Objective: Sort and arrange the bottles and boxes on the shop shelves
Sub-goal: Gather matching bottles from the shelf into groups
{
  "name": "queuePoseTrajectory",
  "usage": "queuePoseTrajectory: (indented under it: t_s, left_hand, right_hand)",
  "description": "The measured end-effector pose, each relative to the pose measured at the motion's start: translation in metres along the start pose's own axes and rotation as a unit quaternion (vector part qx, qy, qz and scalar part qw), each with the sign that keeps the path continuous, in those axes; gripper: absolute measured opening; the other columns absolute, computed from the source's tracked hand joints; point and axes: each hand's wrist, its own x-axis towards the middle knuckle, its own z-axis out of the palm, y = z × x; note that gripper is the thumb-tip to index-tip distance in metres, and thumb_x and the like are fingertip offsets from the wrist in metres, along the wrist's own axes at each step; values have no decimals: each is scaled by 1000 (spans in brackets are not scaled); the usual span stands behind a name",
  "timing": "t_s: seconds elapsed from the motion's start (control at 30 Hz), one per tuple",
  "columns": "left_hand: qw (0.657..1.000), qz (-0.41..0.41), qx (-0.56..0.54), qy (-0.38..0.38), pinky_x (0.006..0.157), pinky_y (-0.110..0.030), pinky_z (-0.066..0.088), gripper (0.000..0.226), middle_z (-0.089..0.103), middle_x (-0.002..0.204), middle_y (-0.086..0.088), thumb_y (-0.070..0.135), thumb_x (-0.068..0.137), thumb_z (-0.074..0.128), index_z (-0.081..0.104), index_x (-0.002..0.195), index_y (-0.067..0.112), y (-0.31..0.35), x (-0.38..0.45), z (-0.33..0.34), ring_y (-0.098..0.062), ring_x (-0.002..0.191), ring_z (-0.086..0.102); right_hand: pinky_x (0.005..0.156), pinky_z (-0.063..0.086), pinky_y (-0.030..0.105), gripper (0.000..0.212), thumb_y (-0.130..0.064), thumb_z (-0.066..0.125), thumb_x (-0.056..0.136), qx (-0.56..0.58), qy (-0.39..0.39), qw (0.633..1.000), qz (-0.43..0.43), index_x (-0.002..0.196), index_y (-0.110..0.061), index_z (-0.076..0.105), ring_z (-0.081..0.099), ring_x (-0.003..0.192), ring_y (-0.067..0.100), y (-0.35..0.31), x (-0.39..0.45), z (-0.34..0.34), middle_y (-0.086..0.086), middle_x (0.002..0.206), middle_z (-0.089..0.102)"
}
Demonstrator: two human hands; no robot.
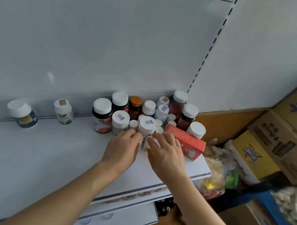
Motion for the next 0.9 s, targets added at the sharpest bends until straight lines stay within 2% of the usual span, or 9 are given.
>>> queuePoseTrajectory:
  t_s: [0.13,0.27,0.37,0.5,0.6,0.67,0.83,0.9]
  left_hand:
    - [998,-39,-52,-5,68,-41,52,13,62,108,1,15,91,59,62,104,17,2,-2,-1,-24,92,60]
    - [987,-106,-122,-14,81,-34,52,21,63,118,6,14,92,60,63,113,20,4,-8,-7,-15,96,63]
    - [977,-134,-167,-23,86,-28,52,25,64,118,8,14,94,60,62,116,24,5,-16,-13,-11,97,64]
    - [956,-171,-237,1,90,-26,52,26,67,115,11,13,94,61,64,112,32,8,-25,-25,-6,102,64]
    - [939,-200,-280,32,92,-33,54,27,67,114,14,13,94,63,66,112,33,12,-34,-32,-5,105,64]
    - [929,-212,-300,41,93,-34,54,29,68,114,15,14,93,64,66,115,33,15,-43,-36,-5,106,64]
    - [923,-223,-301,90,86,-13,50,34,64,117,10,14,88,71,67,120,28,21,-62,-46,-6,102,65]
    - [918,-229,-308,101,87,-15,50,33,63,116,8,14,88,70,68,118,27,19,-69,-52,-6,100,66]
  right_hand:
    - [79,44,39,10,-15,61,86,27,-3,999,-30,94,-16,68,53,99,29,14,8,7,1,103,67]
    - [75,46,41,9,-19,60,86,77,-9,996,-51,88,-16,68,52,91,27,23,8,9,0,91,67]
    - [76,47,41,10,-16,64,83,152,2,985,-77,92,-15,69,54,91,28,25,9,4,0,94,67]
    - [69,53,38,20,-8,68,84,293,-7,952,-88,104,-10,69,63,85,25,21,13,-10,1,108,65]
    - [71,57,33,23,-9,64,89,369,-30,926,-75,111,-11,67,63,81,16,16,17,-19,-3,113,64]
    - [76,56,25,24,-6,62,90,394,-36,915,-76,112,-11,68,64,84,14,11,19,-24,-2,113,64]
    - [77,52,14,23,-4,61,91,428,-49,900,-70,112,-10,70,65,86,9,-8,19,-33,-3,111,67]
    - [78,51,12,23,-5,63,90,434,-51,897,-66,111,-11,71,65,85,7,-15,18,-35,-4,109,67]
